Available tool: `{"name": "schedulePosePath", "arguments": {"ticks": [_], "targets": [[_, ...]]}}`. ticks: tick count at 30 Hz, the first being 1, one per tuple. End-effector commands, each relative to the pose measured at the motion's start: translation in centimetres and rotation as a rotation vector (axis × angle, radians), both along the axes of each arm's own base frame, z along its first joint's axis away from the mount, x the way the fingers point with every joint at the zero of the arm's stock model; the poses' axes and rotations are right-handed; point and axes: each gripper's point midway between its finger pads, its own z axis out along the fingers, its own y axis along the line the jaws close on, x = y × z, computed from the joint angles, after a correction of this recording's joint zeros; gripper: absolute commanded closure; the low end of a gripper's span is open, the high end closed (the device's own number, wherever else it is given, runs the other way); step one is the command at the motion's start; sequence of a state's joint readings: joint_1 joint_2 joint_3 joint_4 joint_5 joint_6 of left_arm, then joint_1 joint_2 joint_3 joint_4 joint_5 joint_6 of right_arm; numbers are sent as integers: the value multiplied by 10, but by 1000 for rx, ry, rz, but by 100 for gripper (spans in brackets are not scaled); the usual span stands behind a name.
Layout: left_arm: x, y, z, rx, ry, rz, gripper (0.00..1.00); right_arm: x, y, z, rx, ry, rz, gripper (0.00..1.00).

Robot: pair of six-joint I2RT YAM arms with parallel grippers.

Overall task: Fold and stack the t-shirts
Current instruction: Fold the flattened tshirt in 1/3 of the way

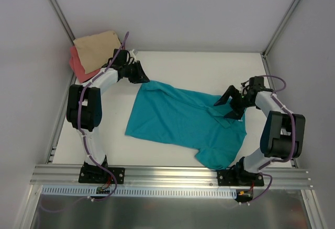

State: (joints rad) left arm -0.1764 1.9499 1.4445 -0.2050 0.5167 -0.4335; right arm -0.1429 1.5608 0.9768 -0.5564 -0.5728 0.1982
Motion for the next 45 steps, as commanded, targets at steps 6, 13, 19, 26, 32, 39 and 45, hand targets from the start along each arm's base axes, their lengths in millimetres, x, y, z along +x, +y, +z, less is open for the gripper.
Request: {"name": "schedulePosePath", "arguments": {"ticks": [6,13,19,26,32,39,45], "targets": [[-1,0,33,-15,-73,-21,82,16,45,11,44,-31,75,28],[2,0,33,-23,-74,-20,82,14,45,4,33,-10,78,41],[2,0,32,-26,-69,-21,82,4,40,4,-1,3,82,34],[2,0,33,-30,-70,-21,82,-1,38,-4,-18,20,84,35],[1,2,33,-29,-71,-18,82,-9,36,-13,-25,38,81,35],[1,4,35,-36,-74,-16,82,-12,34,-23,-39,51,76,35],[1,4,35,-41,-72,-15,82,-2,33,-30,-51,48,75,40]]}}
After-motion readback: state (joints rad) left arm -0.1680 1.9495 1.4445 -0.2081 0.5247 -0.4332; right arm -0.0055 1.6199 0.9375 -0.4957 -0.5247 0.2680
